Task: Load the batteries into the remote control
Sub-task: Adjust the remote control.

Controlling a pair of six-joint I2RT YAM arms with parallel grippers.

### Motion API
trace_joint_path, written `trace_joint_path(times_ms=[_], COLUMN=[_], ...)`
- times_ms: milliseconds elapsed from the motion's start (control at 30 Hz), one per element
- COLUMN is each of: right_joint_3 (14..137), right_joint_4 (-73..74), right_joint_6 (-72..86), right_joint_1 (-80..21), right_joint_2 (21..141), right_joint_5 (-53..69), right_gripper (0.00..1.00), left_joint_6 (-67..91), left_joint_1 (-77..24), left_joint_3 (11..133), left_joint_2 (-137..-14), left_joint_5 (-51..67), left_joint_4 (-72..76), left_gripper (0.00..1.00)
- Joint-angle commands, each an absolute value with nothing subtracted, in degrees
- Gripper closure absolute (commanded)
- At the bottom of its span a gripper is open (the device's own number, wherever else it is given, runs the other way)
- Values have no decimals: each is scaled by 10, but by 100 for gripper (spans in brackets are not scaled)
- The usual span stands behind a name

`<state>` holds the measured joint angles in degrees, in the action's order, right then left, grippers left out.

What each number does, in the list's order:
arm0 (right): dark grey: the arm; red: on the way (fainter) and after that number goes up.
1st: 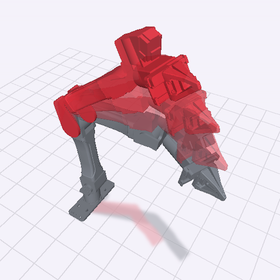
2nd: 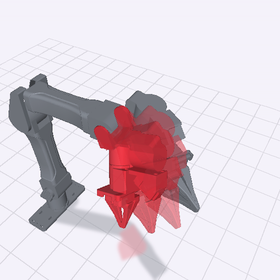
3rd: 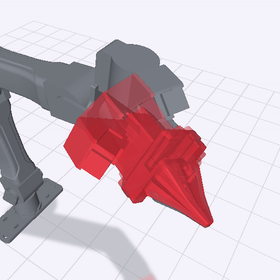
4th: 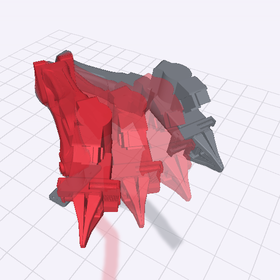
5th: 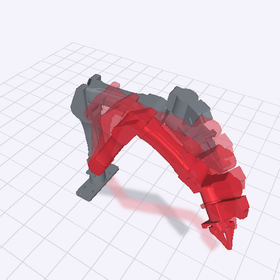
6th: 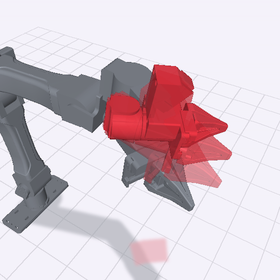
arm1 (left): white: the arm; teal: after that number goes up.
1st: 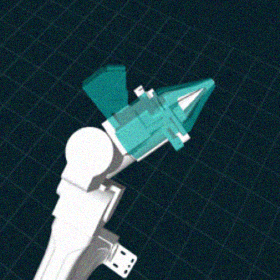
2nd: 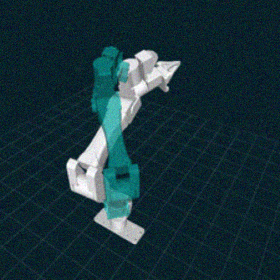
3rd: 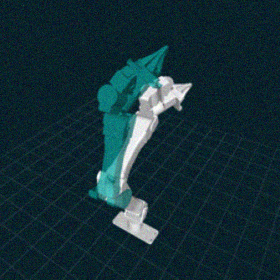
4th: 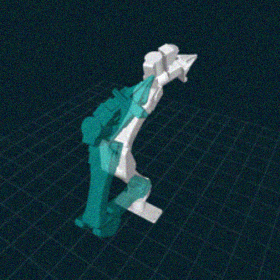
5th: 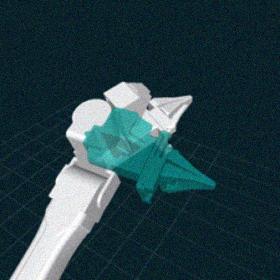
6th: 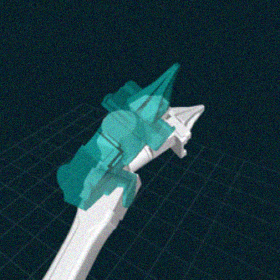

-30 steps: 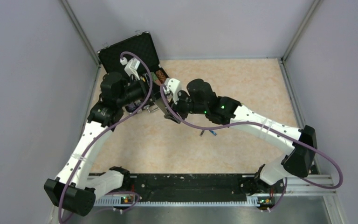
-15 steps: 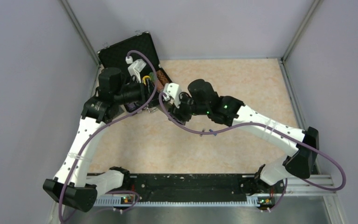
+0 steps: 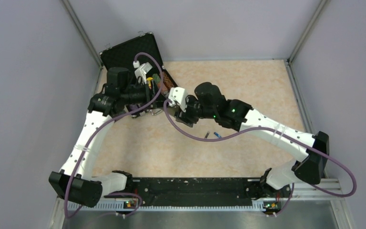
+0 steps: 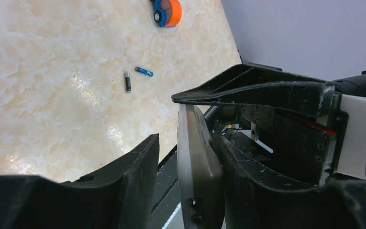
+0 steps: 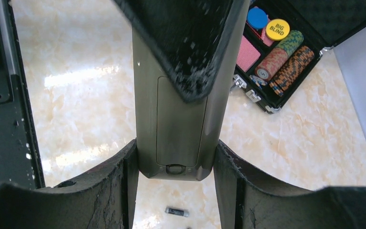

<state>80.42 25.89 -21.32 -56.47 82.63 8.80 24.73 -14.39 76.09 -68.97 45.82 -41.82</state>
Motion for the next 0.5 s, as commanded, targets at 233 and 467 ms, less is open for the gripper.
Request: trace_joint_path(times_ms=[233,467], right_joint_3=[787,786], right_joint_4=[227,221], right_joint_6=[-238,-238], right_joint_1=[-565,-565], right_joint_2=[790,792], right_joint_5=[71,66], right_gripper=[82,82], left_joint_6=[257,252], left_joint_1=[-124,-124], left_joint_3=[782,779], left_joint_2=[-692,-700], left_joint_5=[488,507], left_joint_4=[-409,-414], left_gripper=[57,99])
